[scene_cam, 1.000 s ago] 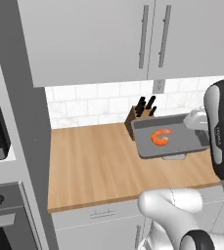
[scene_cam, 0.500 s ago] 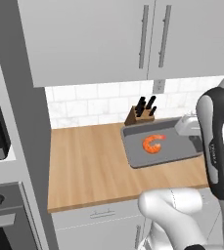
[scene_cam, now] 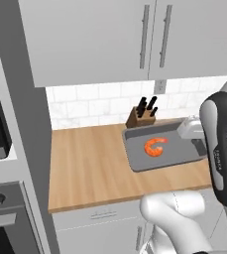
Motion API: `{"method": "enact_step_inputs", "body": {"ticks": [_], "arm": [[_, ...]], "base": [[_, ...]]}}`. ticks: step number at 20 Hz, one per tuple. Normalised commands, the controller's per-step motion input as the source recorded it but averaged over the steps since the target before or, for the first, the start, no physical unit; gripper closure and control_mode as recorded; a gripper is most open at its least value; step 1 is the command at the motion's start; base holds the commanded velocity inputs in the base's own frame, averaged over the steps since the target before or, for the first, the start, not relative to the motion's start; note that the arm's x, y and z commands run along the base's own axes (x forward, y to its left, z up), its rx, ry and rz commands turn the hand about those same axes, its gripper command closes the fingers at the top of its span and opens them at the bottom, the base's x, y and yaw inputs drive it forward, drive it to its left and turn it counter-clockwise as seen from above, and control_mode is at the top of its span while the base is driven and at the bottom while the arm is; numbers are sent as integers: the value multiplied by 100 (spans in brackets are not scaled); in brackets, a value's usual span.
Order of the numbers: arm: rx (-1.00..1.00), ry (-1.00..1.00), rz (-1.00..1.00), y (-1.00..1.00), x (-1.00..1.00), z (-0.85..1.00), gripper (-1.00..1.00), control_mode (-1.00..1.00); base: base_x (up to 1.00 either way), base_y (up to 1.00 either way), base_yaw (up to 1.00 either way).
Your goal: Take the meat container that has the shrimp and place it on the second highest rack of the freezer. Then take the vegetable container that has the lemon and cucumber and place it on the highest rack of the freezer.
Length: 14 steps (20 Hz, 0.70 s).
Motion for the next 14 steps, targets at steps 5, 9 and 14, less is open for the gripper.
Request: {"method": "enact_step_inputs", "body": {"ticks": [5, 9, 14], "arm": [[0, 0, 0, 0, 0, 0, 100, 100], [0, 0, 0, 0, 0, 0, 100, 100], [0, 0, 0, 0, 0, 0, 100, 100]], "base": [[-71, 0, 11], [-19, 7, 27], [-12, 52, 29]]}}
